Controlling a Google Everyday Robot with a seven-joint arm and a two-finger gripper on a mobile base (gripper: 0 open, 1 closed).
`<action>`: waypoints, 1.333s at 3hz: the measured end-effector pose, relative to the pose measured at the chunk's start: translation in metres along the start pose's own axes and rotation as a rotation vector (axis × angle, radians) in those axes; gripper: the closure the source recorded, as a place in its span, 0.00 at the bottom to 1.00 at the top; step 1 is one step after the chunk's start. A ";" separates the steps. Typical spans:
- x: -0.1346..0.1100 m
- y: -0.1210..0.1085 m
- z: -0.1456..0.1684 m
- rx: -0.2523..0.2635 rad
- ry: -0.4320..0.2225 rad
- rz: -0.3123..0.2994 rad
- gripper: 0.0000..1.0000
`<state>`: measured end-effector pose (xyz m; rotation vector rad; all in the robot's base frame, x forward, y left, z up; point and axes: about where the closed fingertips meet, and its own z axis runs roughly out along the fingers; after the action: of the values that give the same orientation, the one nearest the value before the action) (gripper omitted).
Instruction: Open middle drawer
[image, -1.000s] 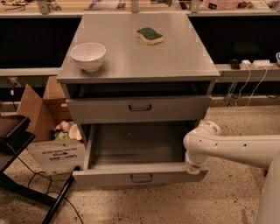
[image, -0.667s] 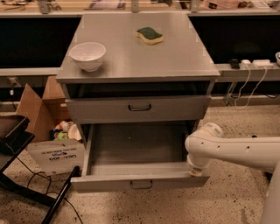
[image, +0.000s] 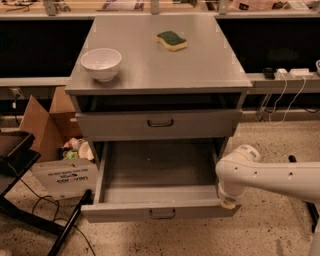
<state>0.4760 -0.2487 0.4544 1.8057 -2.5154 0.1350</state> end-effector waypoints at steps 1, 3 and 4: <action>0.000 0.000 0.000 0.000 0.000 0.000 1.00; 0.062 0.089 0.018 -0.133 0.099 0.080 0.58; 0.051 0.084 0.005 -0.086 0.087 0.057 0.34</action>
Offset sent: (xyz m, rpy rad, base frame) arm -0.4607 -0.1539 -0.0013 -0.2302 0.6143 -0.6979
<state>0.3806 -0.2707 0.4502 1.6609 -2.4738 0.1025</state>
